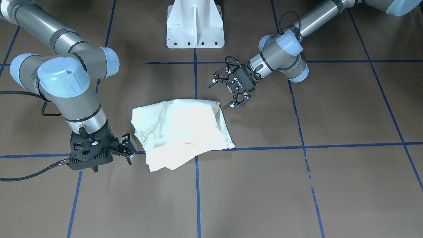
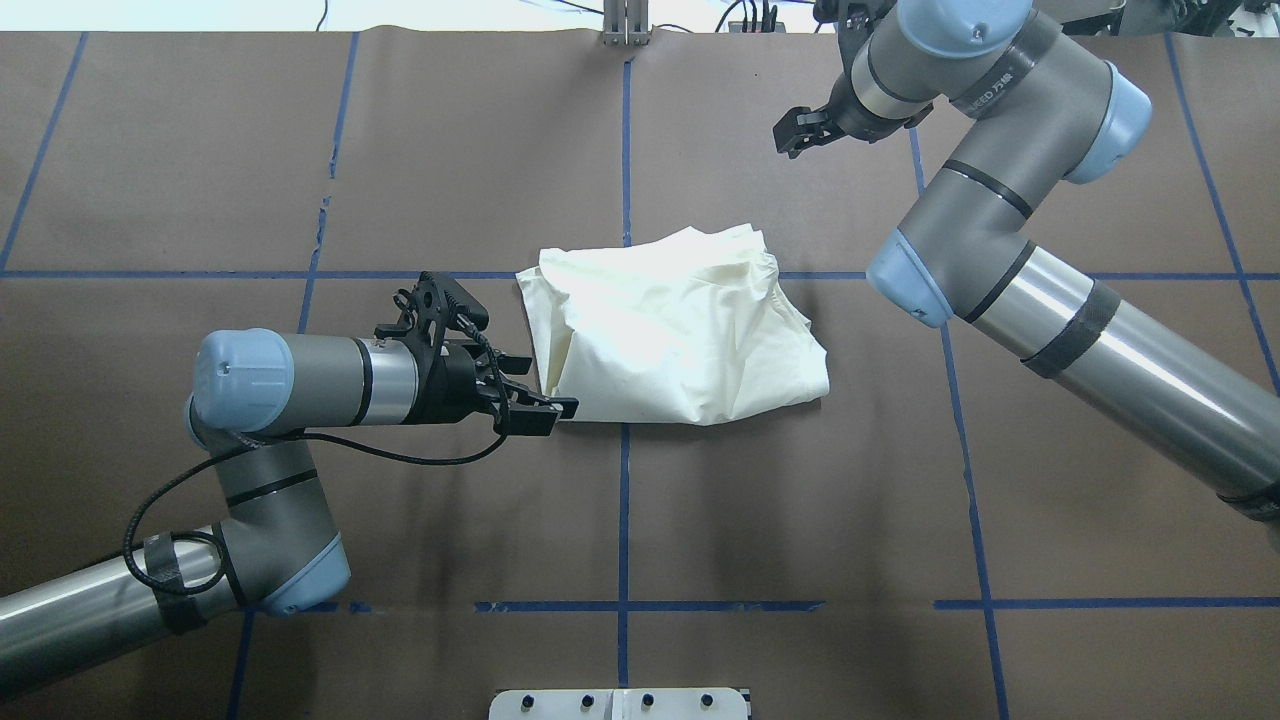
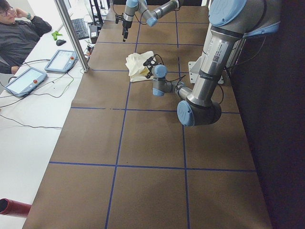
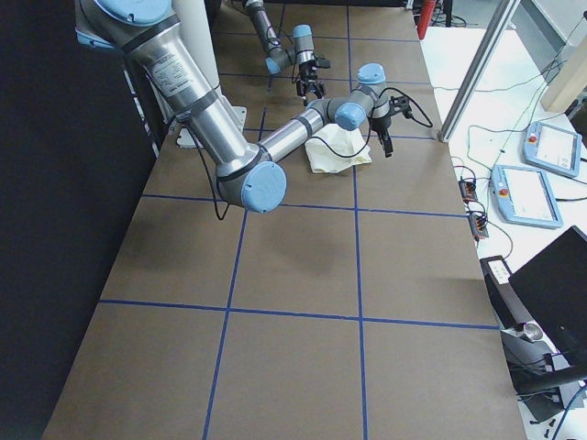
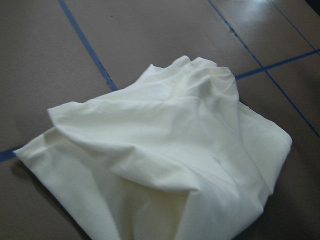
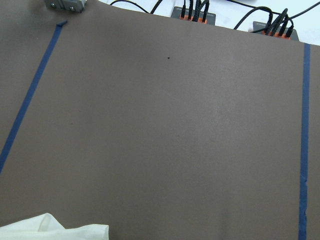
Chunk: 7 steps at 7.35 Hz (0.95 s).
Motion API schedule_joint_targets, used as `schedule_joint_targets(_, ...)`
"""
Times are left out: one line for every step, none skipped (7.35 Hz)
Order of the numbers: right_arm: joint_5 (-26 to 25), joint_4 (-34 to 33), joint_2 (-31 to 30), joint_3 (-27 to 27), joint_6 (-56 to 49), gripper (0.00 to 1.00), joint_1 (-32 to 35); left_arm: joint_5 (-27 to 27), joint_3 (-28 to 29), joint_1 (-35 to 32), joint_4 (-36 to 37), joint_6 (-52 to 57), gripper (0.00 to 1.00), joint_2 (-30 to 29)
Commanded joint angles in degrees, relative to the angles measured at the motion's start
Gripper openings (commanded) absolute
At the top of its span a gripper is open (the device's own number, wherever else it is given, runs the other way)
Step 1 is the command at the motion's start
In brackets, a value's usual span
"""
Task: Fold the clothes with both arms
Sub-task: 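Move the right gripper away while lowering the left gripper beside the bundle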
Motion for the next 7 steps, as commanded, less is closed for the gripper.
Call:
schedule_joint_targets(-0.01, 0.0, -0.34, 0.28, 0.0, 1.0, 0.01, 1.15, 2.75, 0.25, -2.65, 0.19, 1.0, -2.2)
schedule_joint_targets(-0.18, 0.0, -0.86, 0.54, 0.0, 1.0, 0.09, 1.16, 2.84, 0.6, -3.08, 0.19, 1.0, -2.73)
schedule_joint_targets(-0.27, 0.0, -0.96, 0.54, 0.0, 1.0, 0.09, 1.24, 2.84, 1.12, -3.09, 0.19, 1.0, -3.26)
schedule_joint_targets(-0.27, 0.0, -1.04, 0.54, 0.0, 1.0, 0.09, 1.24, 2.93, 1.56, -3.09, 0.1, 1.0, -3.35)
schedule_joint_targets(-0.36, 0.0, -1.05, 0.54, 0.0, 1.0, 0.09, 1.24, 2.93, 2.61, -3.09, 0.19, 1.0, -3.18)
schedule_joint_targets(-0.36, 0.0, -1.05, 0.63, 0.0, 1.0, 0.09, 1.68, 3.01, 3.06, -3.09, 0.1, 1.0, -3.17)
schedule_joint_targets(-0.36, 0.0, -1.05, 0.54, 0.0, 1.0, 0.18, 1.6, 3.02, 3.58, -3.09, 0.01, 1.0, -3.17)
